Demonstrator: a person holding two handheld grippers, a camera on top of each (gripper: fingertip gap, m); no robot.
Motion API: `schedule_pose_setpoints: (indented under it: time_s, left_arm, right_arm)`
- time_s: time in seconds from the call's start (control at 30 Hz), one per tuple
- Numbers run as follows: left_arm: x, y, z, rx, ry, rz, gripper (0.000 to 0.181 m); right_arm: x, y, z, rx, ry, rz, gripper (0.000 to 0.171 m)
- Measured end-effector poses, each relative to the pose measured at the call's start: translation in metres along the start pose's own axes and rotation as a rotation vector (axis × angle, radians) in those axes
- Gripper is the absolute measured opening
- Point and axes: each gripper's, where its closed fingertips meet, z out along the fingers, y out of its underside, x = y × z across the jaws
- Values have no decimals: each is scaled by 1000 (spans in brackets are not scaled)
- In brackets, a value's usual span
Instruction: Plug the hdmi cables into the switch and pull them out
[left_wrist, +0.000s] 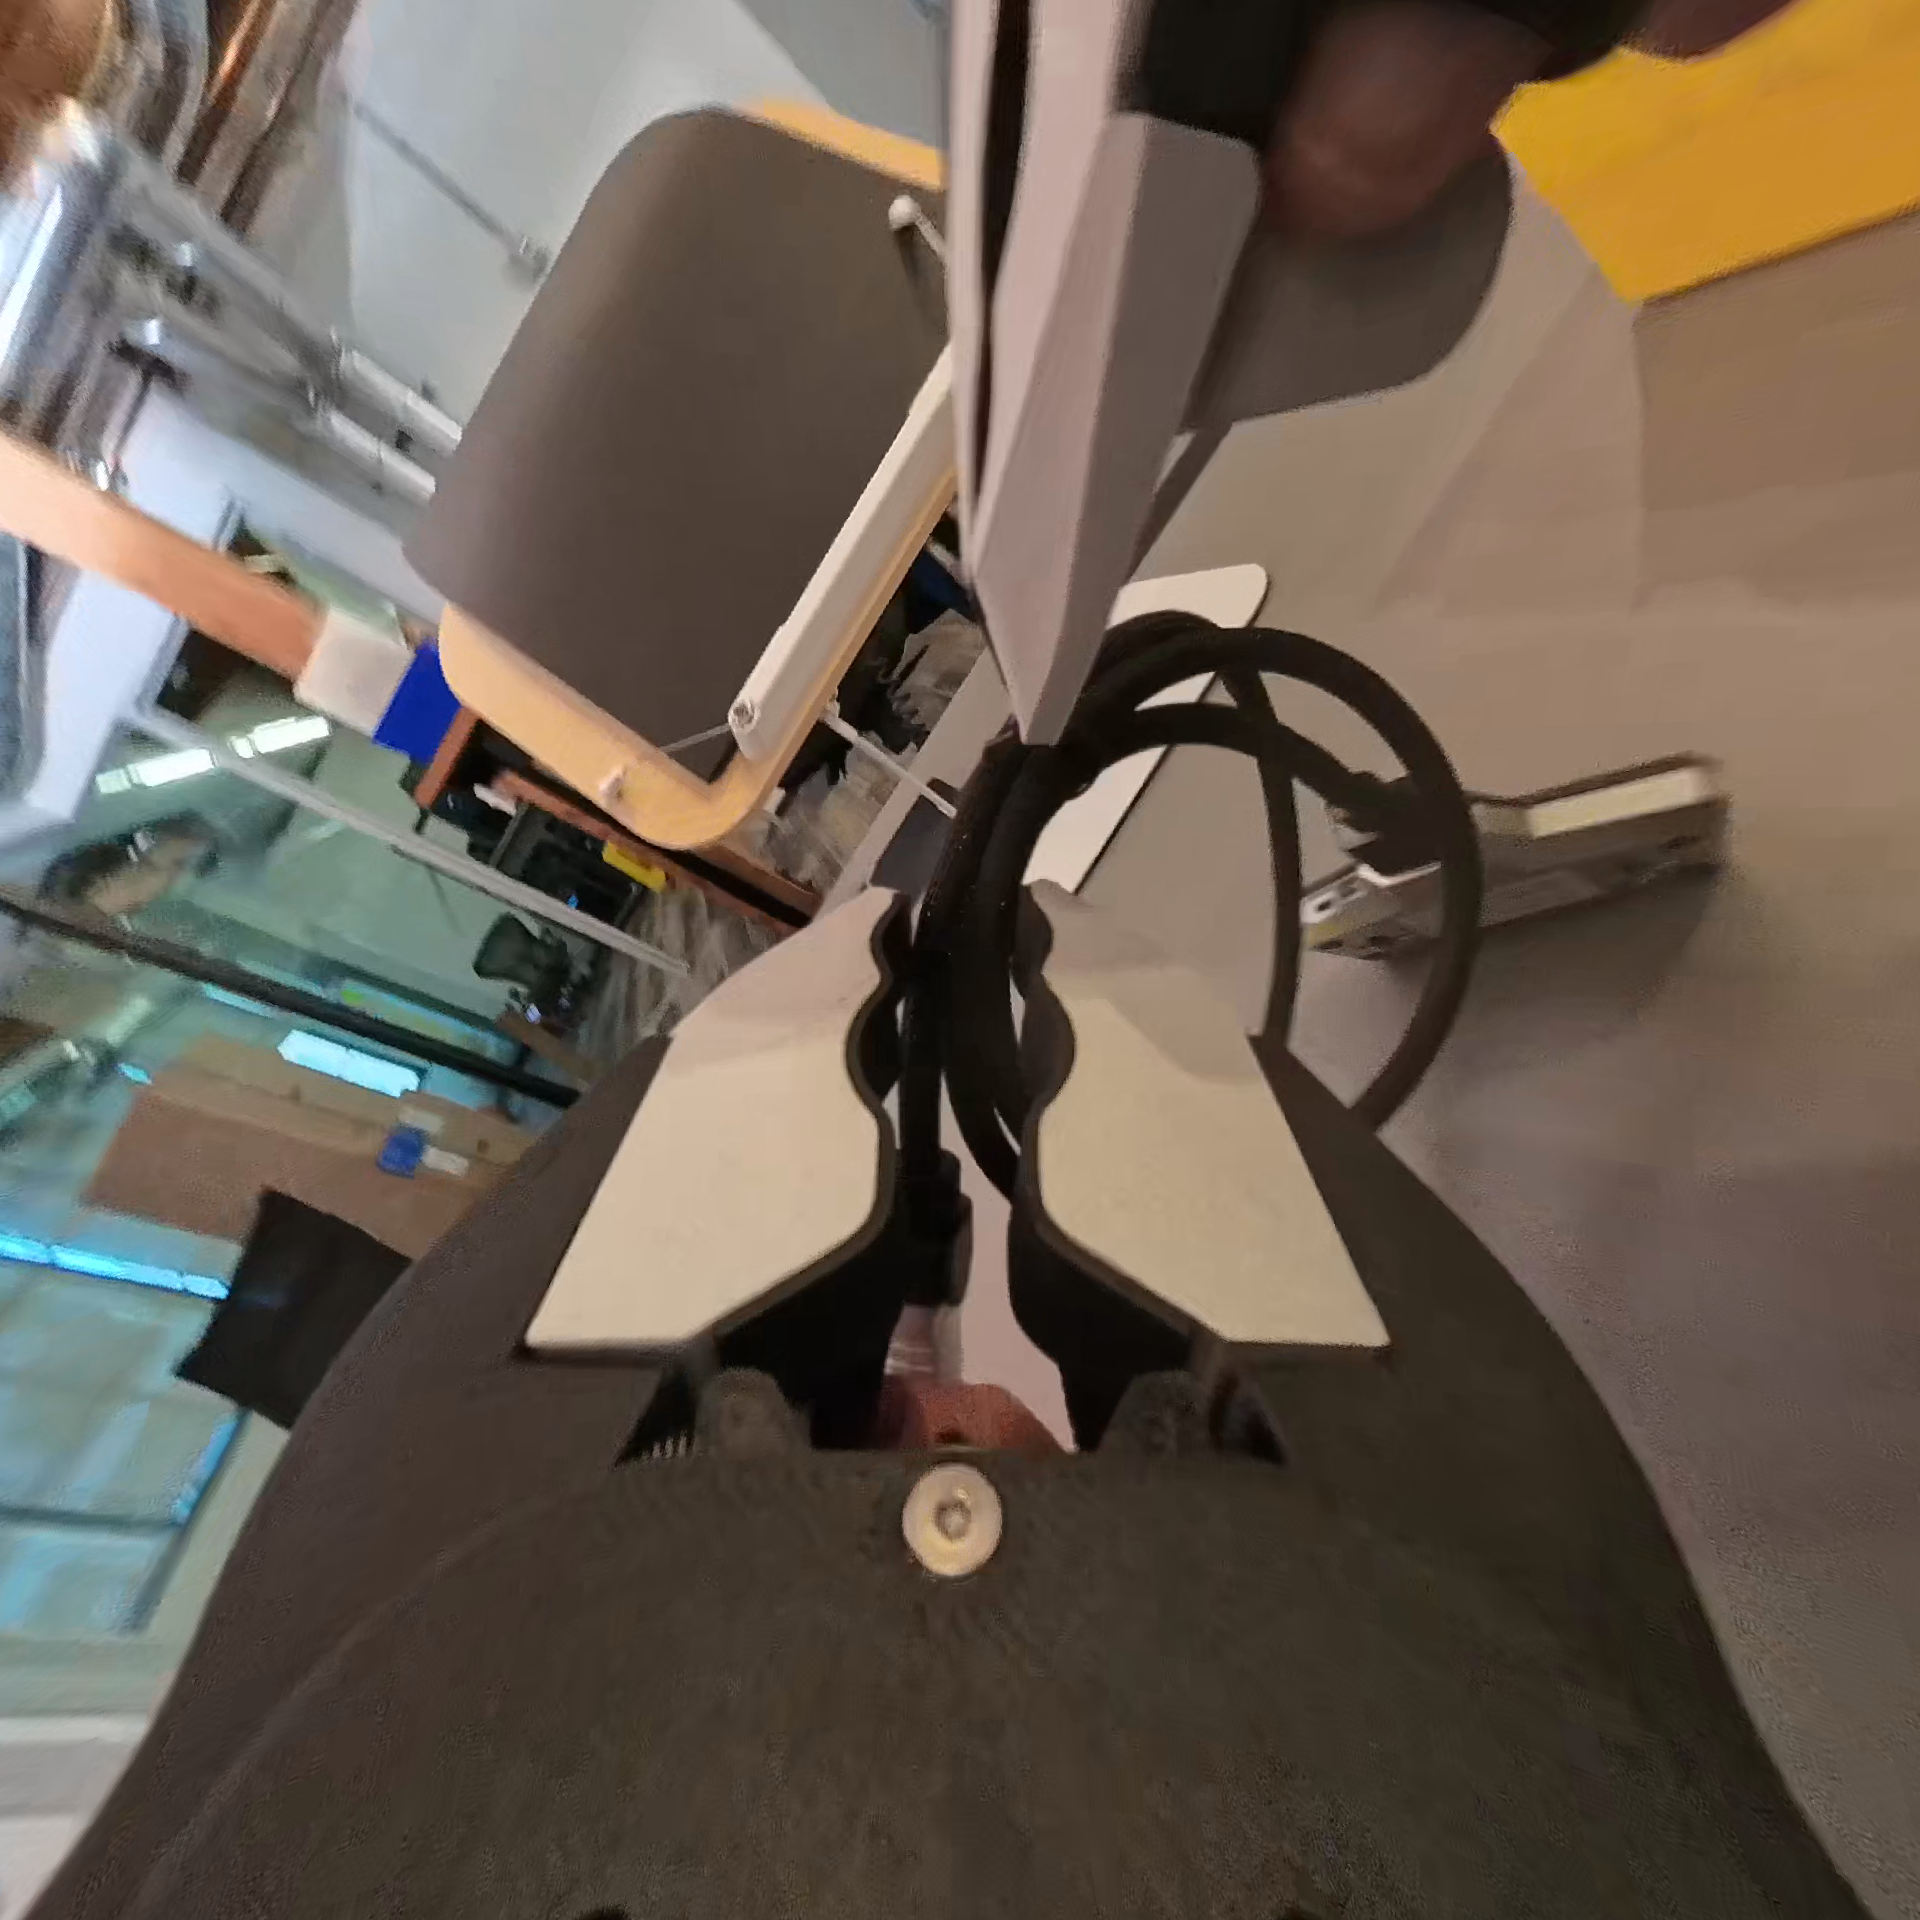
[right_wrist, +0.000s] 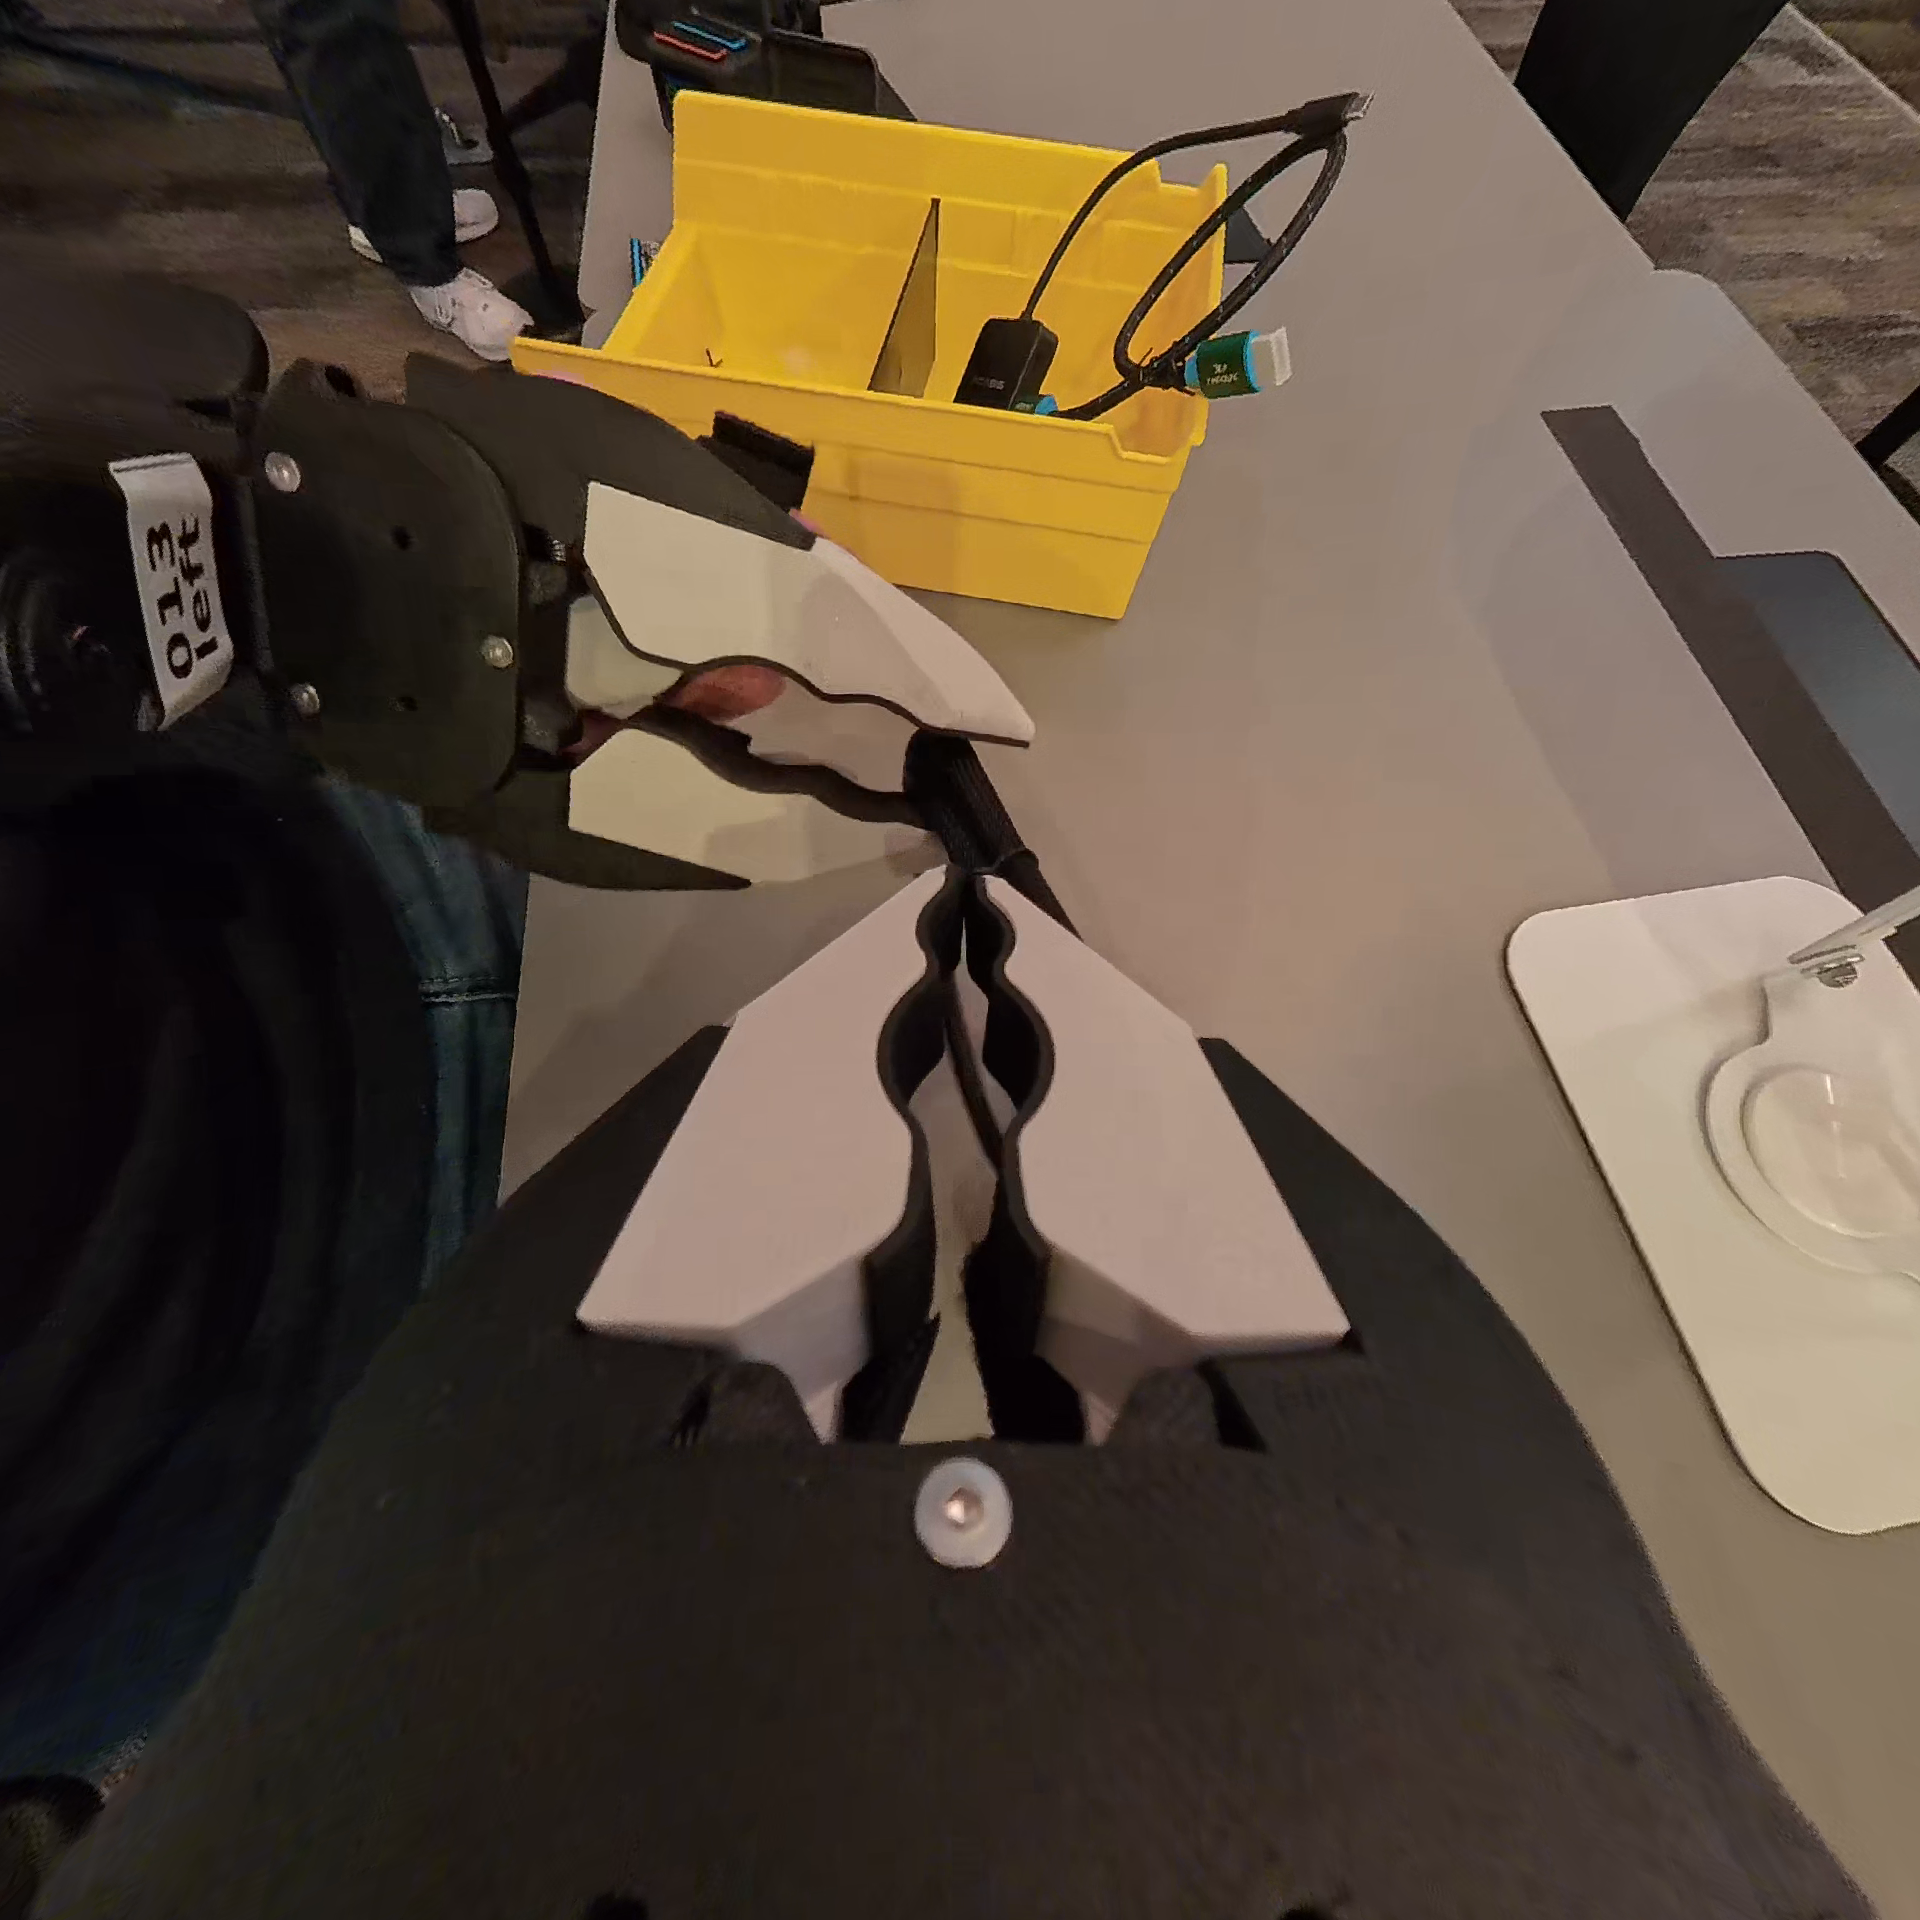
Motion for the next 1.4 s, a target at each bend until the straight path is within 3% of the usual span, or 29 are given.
schedule_pose_setpoints:
  time_s: [0.13,0.33,0.5,0.83,0.93,1.07,1.13,1.23,1.33,1.4]
  left_arm:
    - [-5,-11,1,43,138,147,15]
    - [-3,-23,-7,77,582,320,14]
    - [-7,-33,-14,93,870,318,18]
    - [25,-21,10,19,1085,410,25]
    - [33,-17,23,-10,1040,358,25]
    - [27,-18,31,4,909,80,35]
    - [8,-9,41,-49,692,-52,41]
    - [-21,10,27,-136,378,-159,39]
    - [-10,-8,-1,-50,312,-342,39]
    - [7,-20,-11,-26,325,-477,57]
  right_arm:
    - [0,-2,-6,-51,22,-133,0]
    - [-18,-9,-16,-74,-30,-376,0]
    - [-29,-19,-23,-4,-85,-374,0]
    - [-22,3,-8,-10,10,-343,0]
    - [-8,11,-9,3,63,-254,0]
    - [6,13,-13,40,112,-160,0]
    - [9,14,-11,39,127,-145,0]
    - [12,16,-8,42,139,-120,0]
    - [12,16,-5,52,141,-103,0]
    - [12,15,-2,46,141,-91,0]
